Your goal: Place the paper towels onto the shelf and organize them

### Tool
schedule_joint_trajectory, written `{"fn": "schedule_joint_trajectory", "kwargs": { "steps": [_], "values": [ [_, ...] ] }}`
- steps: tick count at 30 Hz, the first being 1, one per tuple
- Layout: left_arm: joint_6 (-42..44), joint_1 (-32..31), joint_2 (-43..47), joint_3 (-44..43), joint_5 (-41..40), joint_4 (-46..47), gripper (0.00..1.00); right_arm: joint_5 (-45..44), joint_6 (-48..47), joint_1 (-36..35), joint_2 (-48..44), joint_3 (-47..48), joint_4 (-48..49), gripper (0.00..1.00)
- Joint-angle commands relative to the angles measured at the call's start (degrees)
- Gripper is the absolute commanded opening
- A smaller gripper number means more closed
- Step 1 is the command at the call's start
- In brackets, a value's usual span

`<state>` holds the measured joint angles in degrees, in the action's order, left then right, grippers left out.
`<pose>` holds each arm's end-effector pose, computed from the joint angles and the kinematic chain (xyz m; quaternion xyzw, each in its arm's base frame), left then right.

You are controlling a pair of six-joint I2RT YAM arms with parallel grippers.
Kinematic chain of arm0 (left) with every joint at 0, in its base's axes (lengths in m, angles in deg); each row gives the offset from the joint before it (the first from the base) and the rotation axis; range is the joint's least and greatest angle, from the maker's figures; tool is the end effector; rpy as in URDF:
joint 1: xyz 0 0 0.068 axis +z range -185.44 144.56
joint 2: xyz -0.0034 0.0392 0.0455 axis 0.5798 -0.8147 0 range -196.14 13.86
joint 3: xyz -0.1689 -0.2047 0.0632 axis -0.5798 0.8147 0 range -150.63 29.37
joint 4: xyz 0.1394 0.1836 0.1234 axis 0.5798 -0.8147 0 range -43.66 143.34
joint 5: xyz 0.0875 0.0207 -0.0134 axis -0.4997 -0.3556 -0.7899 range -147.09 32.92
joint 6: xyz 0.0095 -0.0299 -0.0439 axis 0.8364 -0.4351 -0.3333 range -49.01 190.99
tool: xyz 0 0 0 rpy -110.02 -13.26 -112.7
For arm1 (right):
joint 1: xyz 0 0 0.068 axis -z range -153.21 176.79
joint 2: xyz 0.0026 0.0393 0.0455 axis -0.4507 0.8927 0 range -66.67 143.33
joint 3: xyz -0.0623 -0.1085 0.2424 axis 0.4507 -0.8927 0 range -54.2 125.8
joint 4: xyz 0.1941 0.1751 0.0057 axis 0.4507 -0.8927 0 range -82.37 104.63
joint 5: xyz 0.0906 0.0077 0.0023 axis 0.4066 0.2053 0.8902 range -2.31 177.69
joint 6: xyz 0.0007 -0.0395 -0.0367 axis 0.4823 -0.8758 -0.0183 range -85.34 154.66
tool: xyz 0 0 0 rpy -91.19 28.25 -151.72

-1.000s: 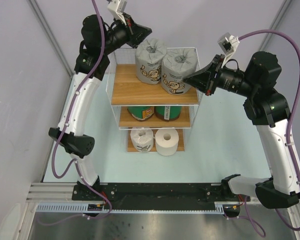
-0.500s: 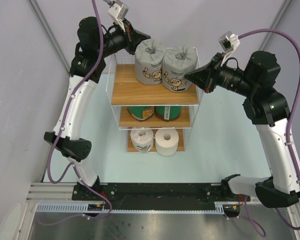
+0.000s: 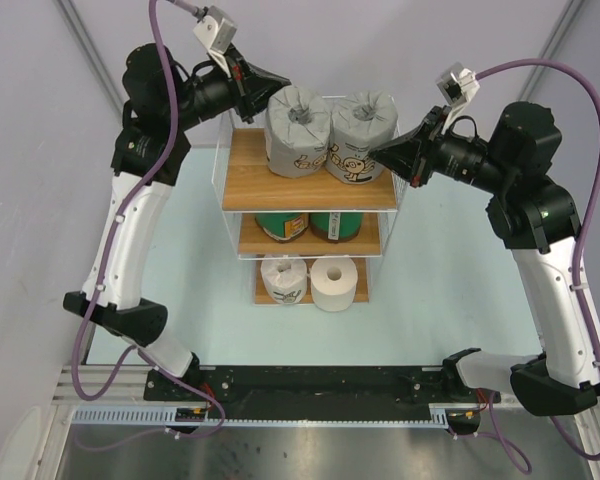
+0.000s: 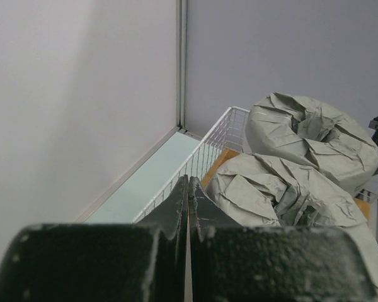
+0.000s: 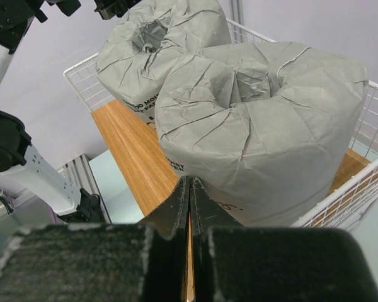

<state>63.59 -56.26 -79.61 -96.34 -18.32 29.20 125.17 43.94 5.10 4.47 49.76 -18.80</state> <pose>0.2835 -0.1317 0.5728 0.3212 0.5847 -0.3846 0.6380 0.1875 0.0979 0.5454 -0.2974 0.6448 0.3979 0.5810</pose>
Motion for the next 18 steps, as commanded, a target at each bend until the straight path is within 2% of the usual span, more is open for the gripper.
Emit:
{"fn": "schedule_joint_trajectory", "kwargs": {
  "steps": [1,6,12,18],
  "values": [
    [2.03,-0.36,3.99,1.96,-0.35,0.68,0.01,2.25,-2.59,-0.28,-2.31,-0.25,-4.28,0.0],
    [2.92,-0.36,3.91,2.84,-2.2,-0.2,0.01,-0.73,-3.13,-0.1,-7.58,-2.09,-1.21,0.0],
    [3.71,-0.28,3.47,3.37,-3.52,-0.91,0.01,-10.46,-2.08,0.42,-10.31,-5.25,3.09,0.0],
    [4.23,-0.28,3.38,3.45,-4.31,-1.08,0.01,-21.37,-0.49,1.48,-6.63,-2.98,3.02,0.0]
  ]
}}
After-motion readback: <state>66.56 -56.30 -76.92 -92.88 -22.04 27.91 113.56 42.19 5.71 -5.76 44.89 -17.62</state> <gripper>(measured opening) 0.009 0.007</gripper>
